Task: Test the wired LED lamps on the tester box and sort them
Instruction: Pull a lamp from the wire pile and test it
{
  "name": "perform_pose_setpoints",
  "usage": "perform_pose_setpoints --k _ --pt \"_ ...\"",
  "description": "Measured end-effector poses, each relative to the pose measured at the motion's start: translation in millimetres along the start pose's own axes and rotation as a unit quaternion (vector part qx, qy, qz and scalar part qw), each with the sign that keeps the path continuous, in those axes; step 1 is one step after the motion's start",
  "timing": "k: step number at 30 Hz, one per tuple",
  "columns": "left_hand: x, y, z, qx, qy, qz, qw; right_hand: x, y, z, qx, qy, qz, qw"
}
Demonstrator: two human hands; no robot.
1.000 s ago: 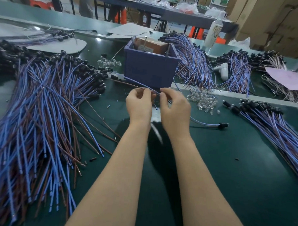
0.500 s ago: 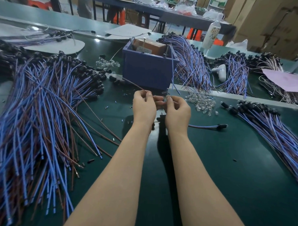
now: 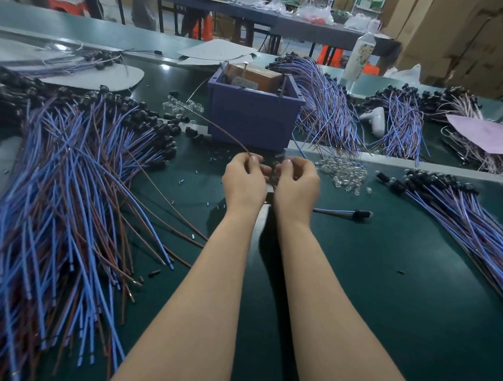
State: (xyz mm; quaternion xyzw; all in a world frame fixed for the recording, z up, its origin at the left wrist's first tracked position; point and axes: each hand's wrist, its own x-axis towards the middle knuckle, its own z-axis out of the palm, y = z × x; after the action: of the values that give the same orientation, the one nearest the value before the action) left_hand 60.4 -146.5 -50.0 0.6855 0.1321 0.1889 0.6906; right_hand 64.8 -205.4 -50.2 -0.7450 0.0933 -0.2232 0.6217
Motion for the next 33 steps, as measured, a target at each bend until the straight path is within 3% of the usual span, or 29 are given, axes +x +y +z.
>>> perform_pose_setpoints --k 4,12,33 --pt "-3 1 -3 0.031 0.019 0.029 0.999 -4 4 -1 -0.009 -0.028 -0.022 0.999" --pt "-3 2 -5 0.145 -0.046 0.042 0.987 -5 8 -2 -0.067 -0.078 -0.058 0.993" --pt "-1 -2 -6 0.131 -0.052 0.039 0.989 -4 11 -2 -0.072 -0.095 -0.062 0.991"
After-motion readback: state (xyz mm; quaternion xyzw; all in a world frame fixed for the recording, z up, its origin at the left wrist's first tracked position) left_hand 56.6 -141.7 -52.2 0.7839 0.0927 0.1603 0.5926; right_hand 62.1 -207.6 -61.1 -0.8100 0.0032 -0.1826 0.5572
